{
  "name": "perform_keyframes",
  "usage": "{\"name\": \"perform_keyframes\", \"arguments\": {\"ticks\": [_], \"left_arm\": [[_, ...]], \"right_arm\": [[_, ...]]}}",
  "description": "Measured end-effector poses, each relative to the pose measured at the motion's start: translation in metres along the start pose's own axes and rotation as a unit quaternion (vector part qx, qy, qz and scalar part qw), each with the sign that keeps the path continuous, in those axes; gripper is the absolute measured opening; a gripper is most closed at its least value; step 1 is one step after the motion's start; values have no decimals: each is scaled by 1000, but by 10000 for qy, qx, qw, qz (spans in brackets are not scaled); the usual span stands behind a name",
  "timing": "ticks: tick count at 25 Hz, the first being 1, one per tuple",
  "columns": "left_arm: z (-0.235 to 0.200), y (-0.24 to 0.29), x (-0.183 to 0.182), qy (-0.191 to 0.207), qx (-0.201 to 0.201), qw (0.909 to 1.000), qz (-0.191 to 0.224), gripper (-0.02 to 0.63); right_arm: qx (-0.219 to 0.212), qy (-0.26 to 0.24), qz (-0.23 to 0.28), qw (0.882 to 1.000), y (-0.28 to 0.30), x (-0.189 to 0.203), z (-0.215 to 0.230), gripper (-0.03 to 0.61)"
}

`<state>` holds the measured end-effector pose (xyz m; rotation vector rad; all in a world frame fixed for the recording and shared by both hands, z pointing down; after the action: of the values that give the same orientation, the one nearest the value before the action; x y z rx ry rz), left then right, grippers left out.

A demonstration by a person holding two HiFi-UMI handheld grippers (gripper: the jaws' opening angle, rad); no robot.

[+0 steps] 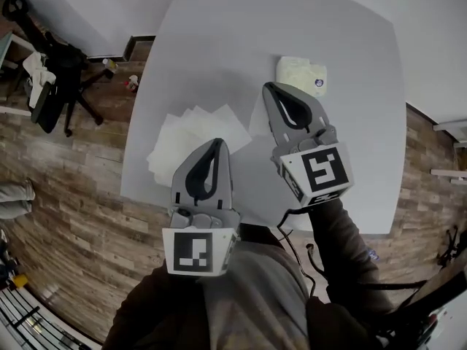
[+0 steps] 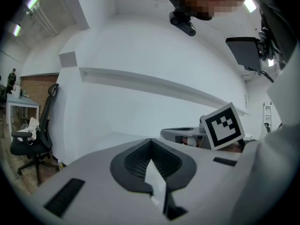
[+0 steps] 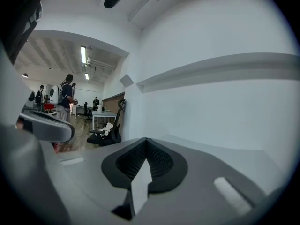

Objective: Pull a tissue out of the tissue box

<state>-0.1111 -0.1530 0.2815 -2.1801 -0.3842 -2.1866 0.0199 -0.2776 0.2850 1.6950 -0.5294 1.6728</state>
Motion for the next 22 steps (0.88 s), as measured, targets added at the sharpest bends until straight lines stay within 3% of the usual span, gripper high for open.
{"name": "perform_keyframes", "arguments": {"ticks": [6,10,15,22], "left_arm": [[-58,-30,-1,54,-154,9998,61,2],[-79,-46,5,24,-188,9998,-10,2],[-92,-63,11,52,-201,9998,-35,2],[-92,-79,18,197,69,9998,-9,2]], "right_arm": [[-56,-62,359,9993,33,-12,-61,2],[-151,-29,370,9992,38,4,-92,3],[-317,7,175,9993,26,58,-133,3],[-310,173,-531,9980,18,155,-167,6]]}}
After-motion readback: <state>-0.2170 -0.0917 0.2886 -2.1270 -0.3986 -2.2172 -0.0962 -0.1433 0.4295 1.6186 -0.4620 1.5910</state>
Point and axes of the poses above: the fingertips, and each gripper's own axes: y forward along the fingers, z to its right, x out of its underside, the point moved 8 cm from there along -y, backward along the fingers, and after that the axes turned 8 degrees about y, right-handed, at the moved point
